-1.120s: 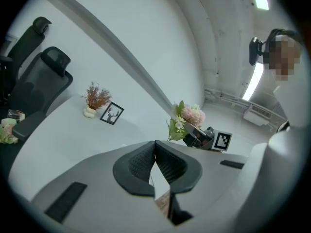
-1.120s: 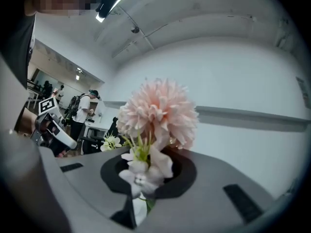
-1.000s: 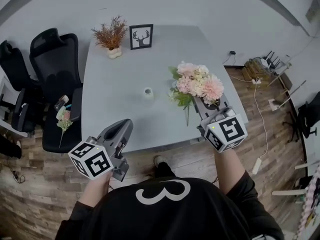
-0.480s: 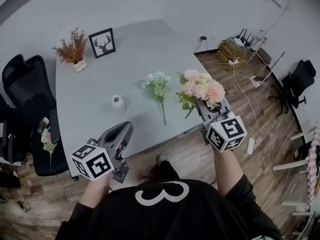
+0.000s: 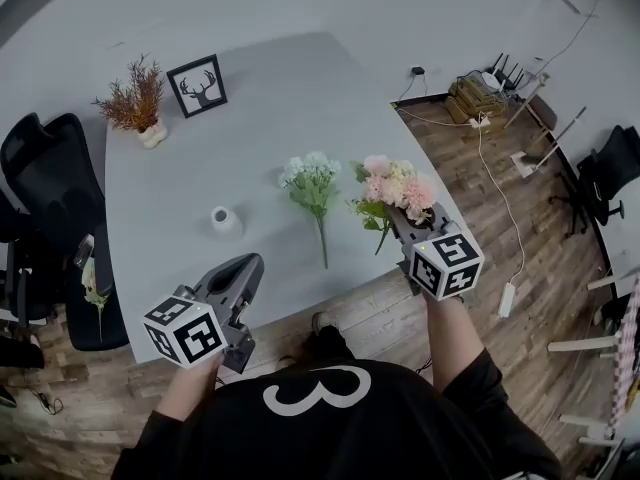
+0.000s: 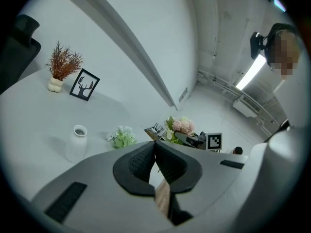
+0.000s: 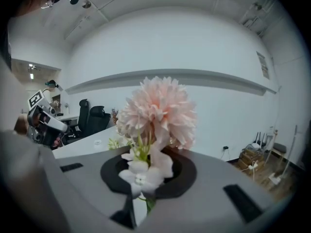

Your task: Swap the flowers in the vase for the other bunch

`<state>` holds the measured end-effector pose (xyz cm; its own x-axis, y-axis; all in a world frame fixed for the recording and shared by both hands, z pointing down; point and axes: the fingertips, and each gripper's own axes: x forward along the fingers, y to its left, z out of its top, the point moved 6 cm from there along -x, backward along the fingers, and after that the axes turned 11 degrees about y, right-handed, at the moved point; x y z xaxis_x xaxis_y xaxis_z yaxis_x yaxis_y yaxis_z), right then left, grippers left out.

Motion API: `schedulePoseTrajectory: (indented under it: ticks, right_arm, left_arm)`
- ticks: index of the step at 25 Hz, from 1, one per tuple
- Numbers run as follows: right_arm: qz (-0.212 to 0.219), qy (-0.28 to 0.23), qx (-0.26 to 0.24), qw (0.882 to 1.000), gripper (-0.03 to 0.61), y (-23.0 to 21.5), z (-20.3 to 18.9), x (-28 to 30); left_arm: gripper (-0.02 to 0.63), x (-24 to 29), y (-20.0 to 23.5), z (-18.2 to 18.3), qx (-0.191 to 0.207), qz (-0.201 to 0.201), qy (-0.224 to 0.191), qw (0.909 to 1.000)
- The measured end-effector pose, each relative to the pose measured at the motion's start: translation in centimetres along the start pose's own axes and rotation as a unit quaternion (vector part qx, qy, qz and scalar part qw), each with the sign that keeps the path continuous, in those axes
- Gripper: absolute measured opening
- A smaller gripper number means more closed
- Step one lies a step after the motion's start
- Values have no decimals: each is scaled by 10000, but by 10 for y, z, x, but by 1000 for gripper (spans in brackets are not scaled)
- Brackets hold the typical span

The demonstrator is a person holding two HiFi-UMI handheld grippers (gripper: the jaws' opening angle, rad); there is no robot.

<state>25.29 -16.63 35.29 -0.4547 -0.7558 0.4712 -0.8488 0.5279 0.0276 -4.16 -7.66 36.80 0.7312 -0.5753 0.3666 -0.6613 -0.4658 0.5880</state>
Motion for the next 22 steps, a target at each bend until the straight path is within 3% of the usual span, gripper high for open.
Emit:
schedulePoseTrajectory:
  ticks: [5,13,22]
  right_arm:
    - [235,438,297,9983,54,-29,-14,36]
    - [493,626,801,9936,55,-72,-33,80]
    - [835,1095,1370,9810,57,-109,-72,144]
  left_arm:
    - [12,23,12,7,-121,174,50,9998]
    - [12,63,24,14,-189,406,399,9982]
    - [12,105,33,38,-239,695,441,9963]
